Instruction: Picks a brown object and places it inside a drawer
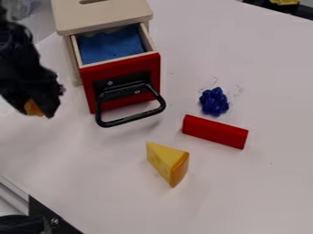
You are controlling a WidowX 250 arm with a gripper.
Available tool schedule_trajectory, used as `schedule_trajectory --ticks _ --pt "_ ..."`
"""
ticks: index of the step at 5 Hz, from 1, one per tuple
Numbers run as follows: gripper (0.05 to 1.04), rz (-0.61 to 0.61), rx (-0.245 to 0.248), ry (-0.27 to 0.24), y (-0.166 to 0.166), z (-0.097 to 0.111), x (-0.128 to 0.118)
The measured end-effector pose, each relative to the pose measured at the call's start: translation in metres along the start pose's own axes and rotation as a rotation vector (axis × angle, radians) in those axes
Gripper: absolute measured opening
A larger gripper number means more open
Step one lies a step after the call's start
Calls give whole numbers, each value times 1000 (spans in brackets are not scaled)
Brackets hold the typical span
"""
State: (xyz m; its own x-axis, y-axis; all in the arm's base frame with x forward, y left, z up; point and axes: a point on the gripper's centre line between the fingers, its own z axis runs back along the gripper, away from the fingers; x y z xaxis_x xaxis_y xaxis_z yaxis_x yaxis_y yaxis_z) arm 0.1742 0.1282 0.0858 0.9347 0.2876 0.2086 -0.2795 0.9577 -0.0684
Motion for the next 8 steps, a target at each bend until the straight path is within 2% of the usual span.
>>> schedule_trajectory --ticks 1,3,4,6,8 --pt "542 -50 -44 -44 -26 16 31" --pt "542 -68 -61 -36 -43 13 82" --pt "542 -69 -72 -8 -43 2 98" --pt "542 -109 -60 20 -50 -19 104" --pt "542 -174 -16 16 -55 -28 102"
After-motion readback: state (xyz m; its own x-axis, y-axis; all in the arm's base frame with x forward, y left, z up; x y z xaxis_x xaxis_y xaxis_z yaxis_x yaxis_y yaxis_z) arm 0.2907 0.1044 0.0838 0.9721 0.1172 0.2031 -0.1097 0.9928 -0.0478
